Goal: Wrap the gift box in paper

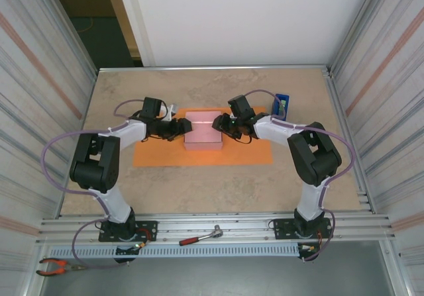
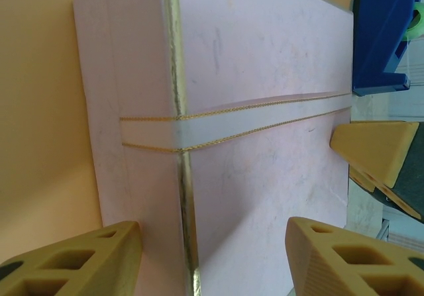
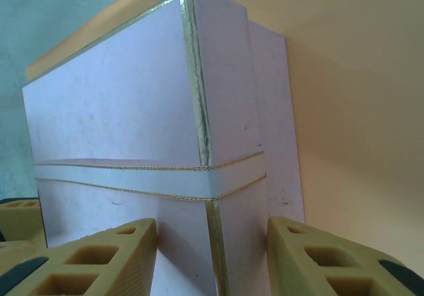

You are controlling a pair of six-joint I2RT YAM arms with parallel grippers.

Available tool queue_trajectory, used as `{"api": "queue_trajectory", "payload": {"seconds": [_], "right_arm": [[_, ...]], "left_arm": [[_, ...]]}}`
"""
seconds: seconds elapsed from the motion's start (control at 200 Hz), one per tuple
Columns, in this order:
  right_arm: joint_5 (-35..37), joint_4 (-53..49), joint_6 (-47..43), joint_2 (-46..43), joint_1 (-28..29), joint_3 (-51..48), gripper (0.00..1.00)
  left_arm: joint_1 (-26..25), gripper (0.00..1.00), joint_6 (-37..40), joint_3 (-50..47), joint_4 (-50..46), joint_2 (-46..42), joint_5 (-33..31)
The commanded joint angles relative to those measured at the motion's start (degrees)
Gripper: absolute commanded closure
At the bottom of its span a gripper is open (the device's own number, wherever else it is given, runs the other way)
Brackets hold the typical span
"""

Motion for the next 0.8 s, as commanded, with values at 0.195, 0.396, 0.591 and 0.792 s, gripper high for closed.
{"api": "queue_trajectory", "payload": {"seconds": [0.195, 0.396, 0.591, 0.792], "right_arm": [[-3.1, 1.2, 0.9, -3.1, 1.0, -1.3, 0.57], [-2.5, 0.0, 0.3, -3.3, 0.7, -1.5, 0.48], [-0.1, -2.1, 0.0, -6.7, -0.2, -3.3, 0.17], [1.4, -5.9, -0.7, -10.6, -0.5, -2.8, 0.02]], "left_arm": [[-2.5, 0.40, -0.6, -0.1, 0.8, -1.5, 4.1], [-2.8, 0.39, -0.4, 0.1, 0.2, -1.2, 3.1], [-1.5, 0.35, -1.6, -2.7, 0.5, -3.5, 0.2], [0.8, 0.28, -3.4, -7.2, -1.5, -9.9, -6.6]]}}
